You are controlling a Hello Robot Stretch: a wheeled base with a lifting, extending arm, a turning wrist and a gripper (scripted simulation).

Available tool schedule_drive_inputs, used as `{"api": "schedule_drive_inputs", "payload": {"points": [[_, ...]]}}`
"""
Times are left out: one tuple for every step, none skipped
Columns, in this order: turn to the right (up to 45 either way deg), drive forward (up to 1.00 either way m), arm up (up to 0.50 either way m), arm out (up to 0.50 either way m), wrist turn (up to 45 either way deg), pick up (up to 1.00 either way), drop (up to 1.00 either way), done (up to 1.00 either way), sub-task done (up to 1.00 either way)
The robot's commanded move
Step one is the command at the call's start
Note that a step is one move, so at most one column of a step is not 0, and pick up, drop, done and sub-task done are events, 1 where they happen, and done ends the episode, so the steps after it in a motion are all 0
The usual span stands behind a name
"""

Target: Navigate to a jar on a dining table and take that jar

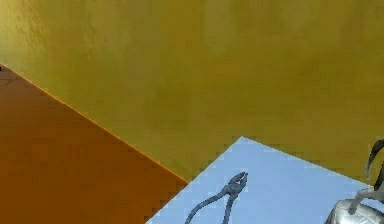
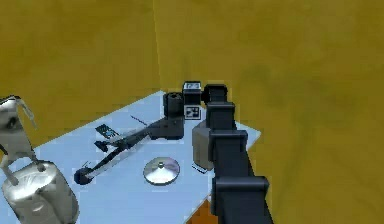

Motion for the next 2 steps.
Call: {"api": "schedule_drive_inputs", "payload": {"points": [[0.0, 0.0, 0.0, 0.0, 45.0, 0.0, 0.0, 0.0, 0.0], [0.0, 0.0, 0.0, 0.0, 21.0, 0.0, 0.0, 0.0, 0.0]]}}
